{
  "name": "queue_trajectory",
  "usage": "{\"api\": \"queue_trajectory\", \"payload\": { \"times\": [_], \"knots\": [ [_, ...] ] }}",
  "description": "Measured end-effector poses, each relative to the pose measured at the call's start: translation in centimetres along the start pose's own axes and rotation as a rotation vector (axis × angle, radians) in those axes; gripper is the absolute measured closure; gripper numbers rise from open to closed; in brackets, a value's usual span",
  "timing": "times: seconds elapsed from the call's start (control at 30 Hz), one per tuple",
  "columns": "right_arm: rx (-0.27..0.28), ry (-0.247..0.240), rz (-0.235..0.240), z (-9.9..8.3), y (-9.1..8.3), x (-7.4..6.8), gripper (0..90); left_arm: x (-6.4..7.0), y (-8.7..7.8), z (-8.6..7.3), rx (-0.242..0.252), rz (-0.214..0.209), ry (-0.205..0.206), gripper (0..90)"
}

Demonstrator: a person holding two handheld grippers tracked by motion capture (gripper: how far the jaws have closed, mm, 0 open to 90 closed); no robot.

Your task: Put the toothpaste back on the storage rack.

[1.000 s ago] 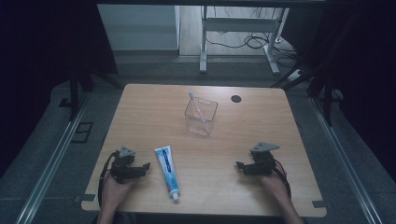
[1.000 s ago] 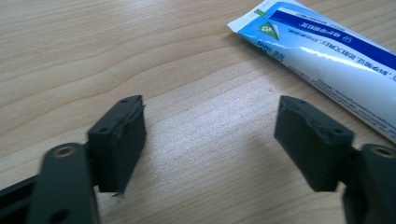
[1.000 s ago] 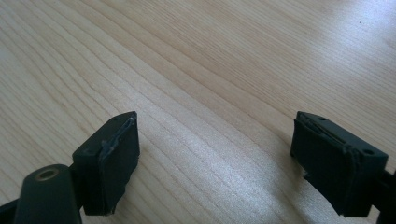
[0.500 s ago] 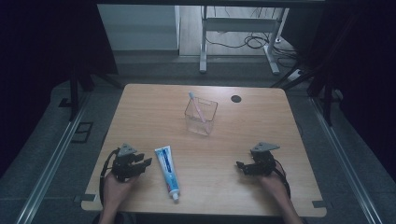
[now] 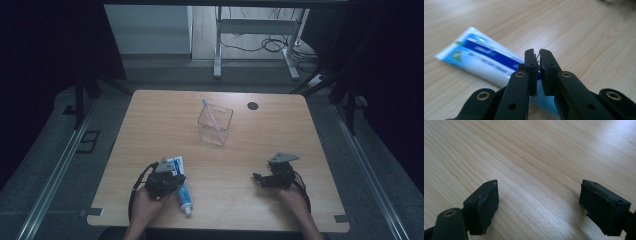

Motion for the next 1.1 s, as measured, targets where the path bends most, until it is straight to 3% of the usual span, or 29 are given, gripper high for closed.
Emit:
{"api": "queue_trajectory", "payload": {
  "times": [0.3,0.5,0.83,1.1],
  "knots": [
    [0.0,0.0,0.0,0.0,0.0,0.0,16.1,2.2,0.3,-0.5,-0.042,-0.053,0.015,82.4],
    [0.0,0.0,0.0,0.0,0.0,0.0,16.1,3.0,0.9,-0.7,-0.078,-0.037,0.061,81.6],
    [0.001,0.001,-0.001,0.0,0.0,0.0,16.1,2.1,0.2,-1.5,-0.127,-0.019,0.055,81.7],
    [0.001,0.001,0.0,0.0,0.0,0.0,16.1,0.3,-0.8,-2.0,-0.14,0.023,0.059,76.7]
  ]
}}
Point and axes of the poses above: each handheld gripper's, and its own axes: y roughly forward along the jaws, z roughly out of its top, x roughly to its right, the point moved 10 cm from there along y, roughly forward along the jaws, and after that the axes turned 7 degrees about z, right-handed, at the moved point
